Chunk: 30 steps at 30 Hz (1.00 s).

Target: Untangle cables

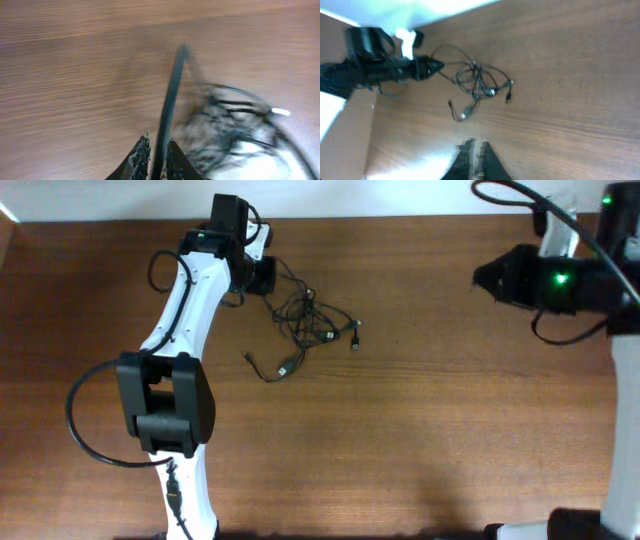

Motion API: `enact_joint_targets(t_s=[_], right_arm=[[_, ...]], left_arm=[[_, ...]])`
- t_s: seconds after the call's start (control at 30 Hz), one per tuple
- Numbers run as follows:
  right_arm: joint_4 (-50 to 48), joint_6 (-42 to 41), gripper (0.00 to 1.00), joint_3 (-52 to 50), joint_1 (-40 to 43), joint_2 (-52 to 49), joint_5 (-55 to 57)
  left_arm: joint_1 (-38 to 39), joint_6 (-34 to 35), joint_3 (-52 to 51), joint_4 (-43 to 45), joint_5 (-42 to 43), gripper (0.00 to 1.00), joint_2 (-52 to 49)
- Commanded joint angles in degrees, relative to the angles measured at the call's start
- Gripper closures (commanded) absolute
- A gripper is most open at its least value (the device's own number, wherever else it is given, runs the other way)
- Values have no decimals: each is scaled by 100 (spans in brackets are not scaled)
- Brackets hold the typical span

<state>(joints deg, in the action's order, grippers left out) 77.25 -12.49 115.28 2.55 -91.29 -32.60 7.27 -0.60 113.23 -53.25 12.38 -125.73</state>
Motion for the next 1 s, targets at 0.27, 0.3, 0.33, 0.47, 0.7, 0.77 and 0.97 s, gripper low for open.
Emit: enact_joint_targets(t_s=[0.27,0.3,0.33,0.47,0.7,0.77,0.97], right_arm=[[-492,452,35,0,-1147,-1467,7],[-527,450,34,0,-1167,-1523,7],[-535,424,34,0,-1167,-1565,9],[-575,319,34,0,-1217,-1700,4],[-754,323,34,0,-1506,-1882,22],[-809,304,34,2,-1456,-1882,22],[-1071,306,34,2,-1447,-1882,-39]], left_arm=[[-2,-629,422,66,4452,83,1161],[-9,-479,422,90,4468,85,1235],[-20,-323,422,118,4470,87,1287],[-55,369,426,328,4828,96,1329],[-94,267,426,1735,7750,95,1344],[-278,398,426,1646,6085,100,1325],[-352,680,426,1178,5421,100,1327]])
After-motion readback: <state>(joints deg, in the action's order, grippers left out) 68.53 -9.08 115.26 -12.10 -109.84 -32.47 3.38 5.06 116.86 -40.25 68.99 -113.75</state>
